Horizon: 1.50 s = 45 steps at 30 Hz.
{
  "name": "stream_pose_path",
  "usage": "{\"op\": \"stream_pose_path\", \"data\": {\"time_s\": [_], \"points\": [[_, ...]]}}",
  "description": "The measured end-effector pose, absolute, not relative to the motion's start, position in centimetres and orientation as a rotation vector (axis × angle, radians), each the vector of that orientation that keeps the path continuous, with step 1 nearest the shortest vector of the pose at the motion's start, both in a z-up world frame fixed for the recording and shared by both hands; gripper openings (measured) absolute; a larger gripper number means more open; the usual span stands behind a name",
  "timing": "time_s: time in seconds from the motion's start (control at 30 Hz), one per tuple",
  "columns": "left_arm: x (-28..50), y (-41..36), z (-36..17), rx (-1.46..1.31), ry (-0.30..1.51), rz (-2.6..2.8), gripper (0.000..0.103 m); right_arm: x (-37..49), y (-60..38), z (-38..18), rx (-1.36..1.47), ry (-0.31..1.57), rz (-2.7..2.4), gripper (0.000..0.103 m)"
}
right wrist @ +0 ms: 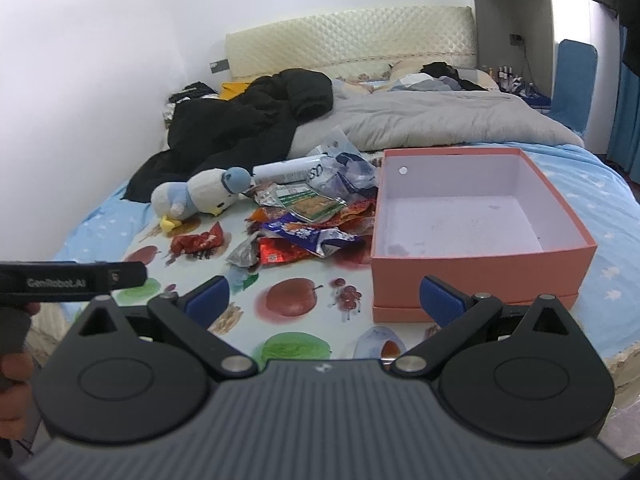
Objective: Organize snacks
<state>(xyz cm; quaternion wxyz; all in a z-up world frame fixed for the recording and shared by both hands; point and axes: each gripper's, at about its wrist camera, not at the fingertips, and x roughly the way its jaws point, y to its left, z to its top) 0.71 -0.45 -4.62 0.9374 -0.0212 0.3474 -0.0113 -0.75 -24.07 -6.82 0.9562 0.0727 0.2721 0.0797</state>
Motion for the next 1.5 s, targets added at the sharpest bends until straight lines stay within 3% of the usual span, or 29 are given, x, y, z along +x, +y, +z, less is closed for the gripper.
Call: {"op": "stream_pose_path", "data": {"time_s": [0.53,0.77,1.0,1.13,1.33,1.4,1.5], "points": [[2.8,-1.5,-7.1,-0.049,0.723,-0.065,0.103,-0.4,-23.8,-8.7,0.142,0.532,0.159,0.102],[4.8,-1.8,-8.8,0.018,0.719,-0.063,0.103,1.2,-23.3,-10.0,0.086,0.531,0.121,0.089],[8.6,0.0,-11.5,-0.071,0.73,-0.108,0.103,3.4,-21.7,-11.2,0.003,0.501,0.137,0.069],[11.1,1.5,-12.9,-0.102,0.72,-0.059,0.103,4.8,-21.0,-12.0,-0.04,0.505,0.169,0.068],[14.7,3.4,-15.0,-0.11,0.745,-0.054,0.092,7.1,-19.1,-13.0,-0.08,0.455,0.198,0.068],[15.8,4.0,-15.6,-0.111,0.748,-0.052,0.09,7.9,-18.0,-13.2,-0.102,0.439,0.219,0.061],[17.5,4.9,-16.6,-0.129,0.758,-0.057,0.089,9.4,-16.6,-13.8,-0.126,0.442,0.253,0.06]]}}
